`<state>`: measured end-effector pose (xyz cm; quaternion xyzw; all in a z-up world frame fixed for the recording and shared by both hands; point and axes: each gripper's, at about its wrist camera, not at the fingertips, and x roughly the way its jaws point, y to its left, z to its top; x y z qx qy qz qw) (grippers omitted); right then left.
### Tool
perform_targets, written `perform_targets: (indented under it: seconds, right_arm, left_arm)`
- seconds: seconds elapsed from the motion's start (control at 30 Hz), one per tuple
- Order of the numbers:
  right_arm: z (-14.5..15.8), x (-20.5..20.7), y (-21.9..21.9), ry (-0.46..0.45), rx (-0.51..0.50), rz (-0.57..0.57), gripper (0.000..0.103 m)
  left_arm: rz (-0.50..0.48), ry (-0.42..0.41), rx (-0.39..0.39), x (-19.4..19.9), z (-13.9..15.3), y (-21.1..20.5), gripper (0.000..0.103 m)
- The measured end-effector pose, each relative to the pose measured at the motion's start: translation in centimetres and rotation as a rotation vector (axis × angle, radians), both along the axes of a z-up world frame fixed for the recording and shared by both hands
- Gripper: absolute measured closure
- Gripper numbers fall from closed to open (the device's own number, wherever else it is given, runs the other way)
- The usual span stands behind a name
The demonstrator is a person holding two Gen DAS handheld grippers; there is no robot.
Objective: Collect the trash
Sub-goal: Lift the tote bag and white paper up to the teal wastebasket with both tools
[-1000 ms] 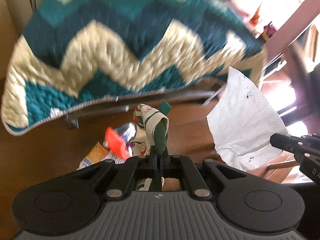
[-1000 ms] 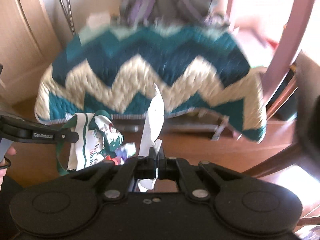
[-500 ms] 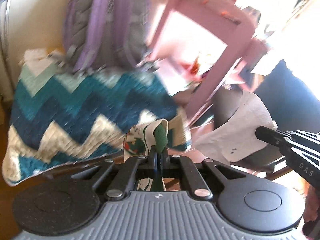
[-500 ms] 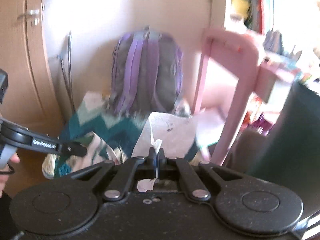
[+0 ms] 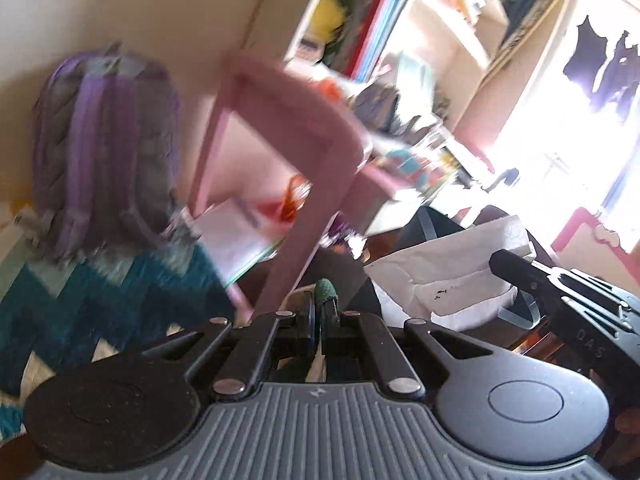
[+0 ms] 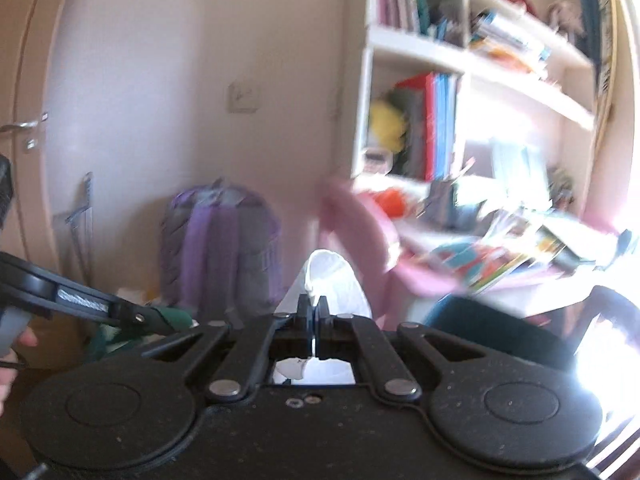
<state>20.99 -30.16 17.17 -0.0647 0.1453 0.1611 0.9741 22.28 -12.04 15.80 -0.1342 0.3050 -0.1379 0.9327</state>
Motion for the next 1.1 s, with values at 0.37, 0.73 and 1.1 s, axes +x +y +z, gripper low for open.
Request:
perform_targets:
  seconds: [0.37, 0.73, 1.1]
  right_arm:
    - [5.0, 2.2, -7.6, -0.082, -0.022, -0.183, 0.103]
    - [1.7, 3.8, -14.1, 0.005, -0.032, -0.278, 0.103]
    - [-3.1, 5.3, -15.5, 0.121, -0.103, -0.217, 0.103]
  left_arm:
    - [-0.091, -0.212, 0.041, 3.9, 12.8, -9.0, 0.101]
    - [-0.183, -0.281, 0.111, 7.7, 15.6, -21.2, 0.101]
    - [-0.231, -0.113, 0.229, 12.0, 5.1, -28.3, 0.100]
